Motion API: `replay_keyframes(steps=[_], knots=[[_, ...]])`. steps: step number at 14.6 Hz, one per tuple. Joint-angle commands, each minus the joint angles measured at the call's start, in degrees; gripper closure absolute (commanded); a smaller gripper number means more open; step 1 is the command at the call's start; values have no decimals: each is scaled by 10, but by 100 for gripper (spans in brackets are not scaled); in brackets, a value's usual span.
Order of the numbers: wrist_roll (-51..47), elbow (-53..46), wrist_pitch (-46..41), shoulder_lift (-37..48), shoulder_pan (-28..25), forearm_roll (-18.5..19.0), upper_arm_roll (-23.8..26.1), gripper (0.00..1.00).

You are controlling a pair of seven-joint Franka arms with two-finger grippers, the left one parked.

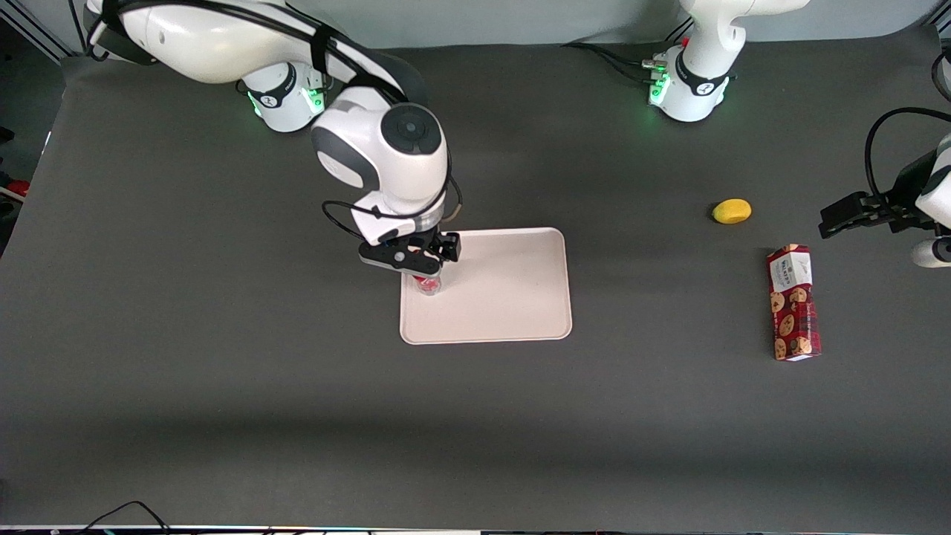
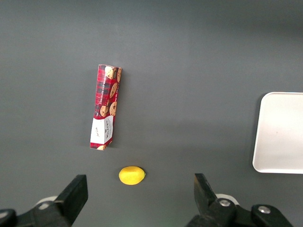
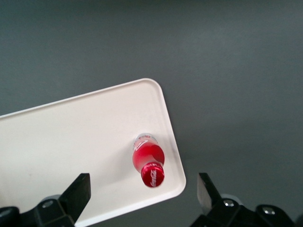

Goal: Place coke bottle on tray

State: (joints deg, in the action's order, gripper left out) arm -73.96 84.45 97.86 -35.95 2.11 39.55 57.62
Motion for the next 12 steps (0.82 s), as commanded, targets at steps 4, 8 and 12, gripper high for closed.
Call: replay_keyframes(steps=[4,8,12], knots=[[167,-179,-190,59,25,-66,27,0],[351,-253,-313,91,75,-72,22,0],[489,-328,-417,107,110,-97,-40,0]])
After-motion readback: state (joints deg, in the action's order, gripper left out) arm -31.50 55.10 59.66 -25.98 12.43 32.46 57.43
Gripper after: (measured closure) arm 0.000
